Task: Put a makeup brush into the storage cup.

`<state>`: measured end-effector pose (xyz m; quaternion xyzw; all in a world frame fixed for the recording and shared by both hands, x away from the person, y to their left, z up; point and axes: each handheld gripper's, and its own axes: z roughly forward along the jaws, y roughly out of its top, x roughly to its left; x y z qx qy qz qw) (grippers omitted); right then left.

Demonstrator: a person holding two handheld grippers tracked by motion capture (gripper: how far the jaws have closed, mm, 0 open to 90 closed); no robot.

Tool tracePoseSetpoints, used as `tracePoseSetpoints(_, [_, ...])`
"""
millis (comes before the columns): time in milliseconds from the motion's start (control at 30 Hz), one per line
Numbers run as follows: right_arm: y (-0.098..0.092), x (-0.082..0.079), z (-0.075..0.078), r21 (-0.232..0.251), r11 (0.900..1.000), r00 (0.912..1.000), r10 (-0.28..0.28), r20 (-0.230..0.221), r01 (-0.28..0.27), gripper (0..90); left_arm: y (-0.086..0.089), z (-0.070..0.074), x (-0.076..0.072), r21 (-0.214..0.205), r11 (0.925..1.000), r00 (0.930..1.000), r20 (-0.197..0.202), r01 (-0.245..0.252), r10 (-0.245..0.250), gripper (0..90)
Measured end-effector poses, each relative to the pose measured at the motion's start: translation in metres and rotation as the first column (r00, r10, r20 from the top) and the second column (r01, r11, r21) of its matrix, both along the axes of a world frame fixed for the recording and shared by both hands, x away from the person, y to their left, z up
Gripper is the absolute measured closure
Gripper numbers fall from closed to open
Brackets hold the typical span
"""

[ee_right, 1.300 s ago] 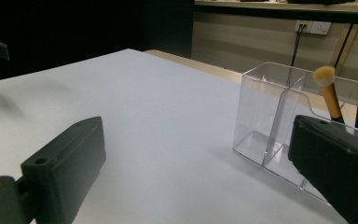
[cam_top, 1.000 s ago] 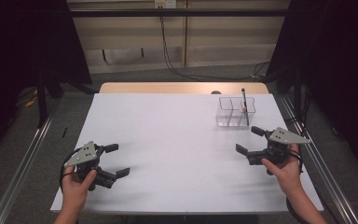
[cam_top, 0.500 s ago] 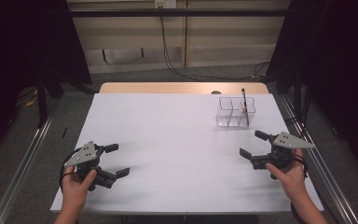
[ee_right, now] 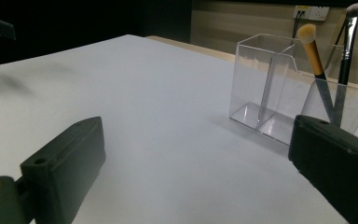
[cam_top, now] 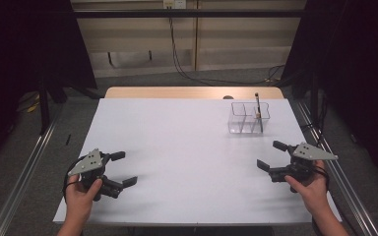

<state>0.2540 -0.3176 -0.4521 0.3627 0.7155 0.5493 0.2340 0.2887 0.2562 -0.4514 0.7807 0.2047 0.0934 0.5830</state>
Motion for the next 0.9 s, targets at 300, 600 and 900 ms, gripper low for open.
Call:
tracePoseSetpoints(300, [-0.002, -0.007, -0.003, -0.012, 0.9999, 1.0, 0.002, -0.004, -0.002, 3.9, 0.001, 0.0, 0.0, 0.0, 1.0, 1.0, 0.002, -0.001, 0.001, 0.6])
tracePoseSetpoints(600, [-0.005, -0.013, -0.006, -0.016, 0.9999, 0.9999, 0.001, -0.011, -0.002, 3.6, 0.0, 0.001, 0.0, -0.005, 1.0, 1.0, 0.003, -0.002, 0.002, 0.6])
tracePoseSetpoints(900, [-0.006, -0.016, -0.01, -0.017, 0.9999, 0.9999, 0.001, -0.017, -0.002, 3.3, 0.001, 0.001, 0.0, -0.005, 1.0, 1.0, 0.004, -0.001, 0.001, 0.6])
